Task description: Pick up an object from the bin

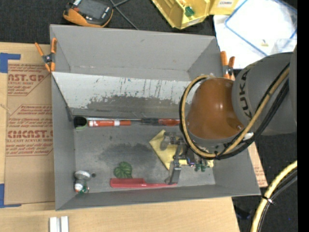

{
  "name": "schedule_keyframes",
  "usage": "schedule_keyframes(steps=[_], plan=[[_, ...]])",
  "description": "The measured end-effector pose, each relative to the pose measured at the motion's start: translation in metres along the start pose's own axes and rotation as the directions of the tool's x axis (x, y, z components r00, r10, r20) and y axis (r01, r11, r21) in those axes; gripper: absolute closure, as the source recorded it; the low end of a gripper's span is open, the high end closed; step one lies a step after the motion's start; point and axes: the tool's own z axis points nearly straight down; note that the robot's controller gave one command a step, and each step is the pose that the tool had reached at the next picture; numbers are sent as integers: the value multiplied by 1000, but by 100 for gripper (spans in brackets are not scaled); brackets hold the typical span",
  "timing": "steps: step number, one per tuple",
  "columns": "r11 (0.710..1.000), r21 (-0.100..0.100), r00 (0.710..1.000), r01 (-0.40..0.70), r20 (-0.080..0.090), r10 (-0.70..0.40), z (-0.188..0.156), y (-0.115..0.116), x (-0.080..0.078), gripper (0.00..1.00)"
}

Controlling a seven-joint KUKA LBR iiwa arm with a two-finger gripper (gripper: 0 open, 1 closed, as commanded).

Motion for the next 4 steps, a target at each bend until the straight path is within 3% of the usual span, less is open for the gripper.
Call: schedule_keyframes(steps=[1, 2, 3, 4], plan=[[1000, -1, 1000, -12, 1, 12, 5, 14, -1, 0], [1000, -1, 1000, -24, -1, 24, 21, 13, -11, 0], [991, 0, 991, -134, -4, 134, -82, 23, -3, 0], [977, 4, 977, -214, -13, 214, 6, 57, -8, 0]])
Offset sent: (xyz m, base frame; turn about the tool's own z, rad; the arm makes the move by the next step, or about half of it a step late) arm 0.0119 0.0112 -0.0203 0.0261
